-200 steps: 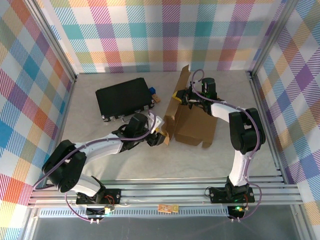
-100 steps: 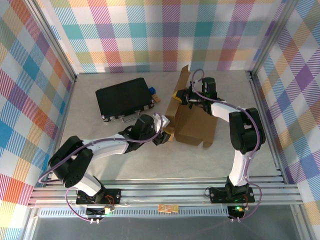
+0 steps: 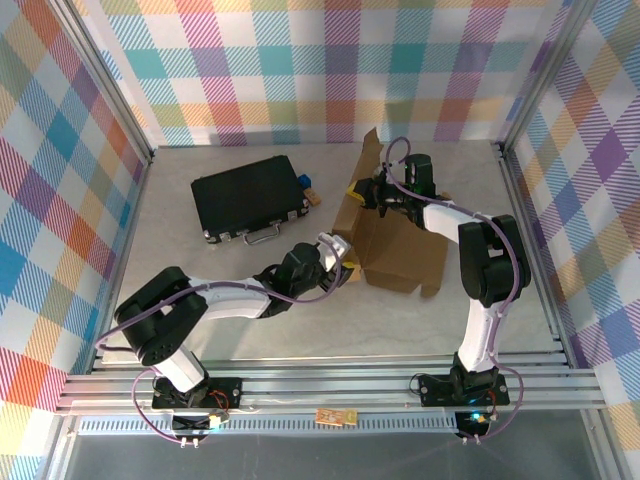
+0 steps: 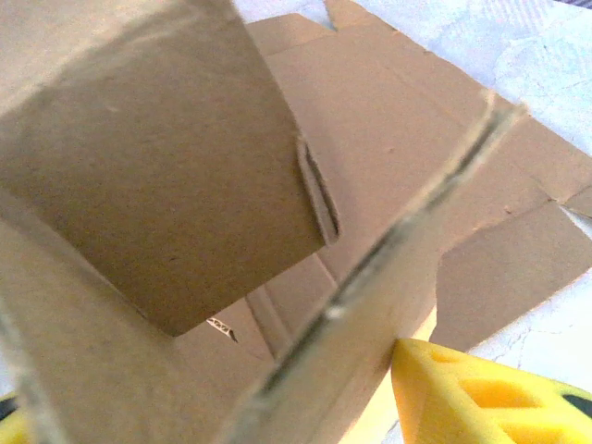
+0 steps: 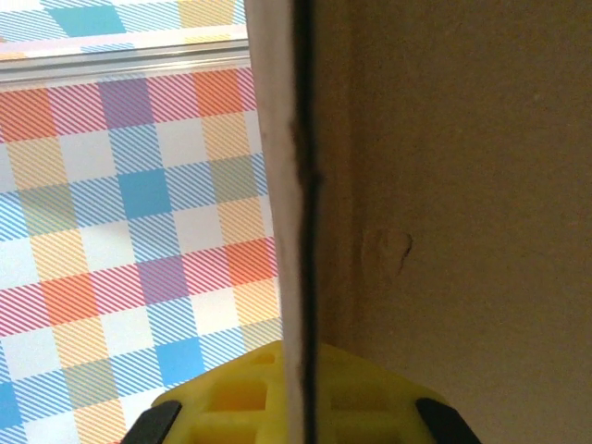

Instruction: Fold the paper box

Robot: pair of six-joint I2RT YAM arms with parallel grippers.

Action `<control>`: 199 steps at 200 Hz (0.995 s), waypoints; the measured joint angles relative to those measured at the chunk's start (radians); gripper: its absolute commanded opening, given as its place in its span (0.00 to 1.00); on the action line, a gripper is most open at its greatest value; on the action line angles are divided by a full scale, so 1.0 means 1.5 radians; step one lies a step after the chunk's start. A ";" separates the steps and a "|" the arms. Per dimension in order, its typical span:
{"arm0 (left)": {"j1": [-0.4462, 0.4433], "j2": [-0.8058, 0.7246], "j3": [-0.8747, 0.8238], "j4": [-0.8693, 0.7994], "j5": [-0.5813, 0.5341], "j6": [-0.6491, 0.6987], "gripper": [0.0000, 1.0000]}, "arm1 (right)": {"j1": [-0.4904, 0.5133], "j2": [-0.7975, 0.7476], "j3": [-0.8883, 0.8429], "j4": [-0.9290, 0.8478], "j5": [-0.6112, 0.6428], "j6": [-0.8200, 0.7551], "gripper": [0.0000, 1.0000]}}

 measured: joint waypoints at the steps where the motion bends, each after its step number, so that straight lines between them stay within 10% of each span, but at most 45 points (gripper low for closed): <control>1: -0.001 0.001 0.000 0.002 -0.003 0.000 0.57 | 0.000 0.000 0.000 0.001 0.000 0.000 0.00; 199: -0.064 0.142 0.078 0.086 -0.255 -0.020 0.59 | -0.007 0.005 -0.012 0.096 0.024 0.069 0.00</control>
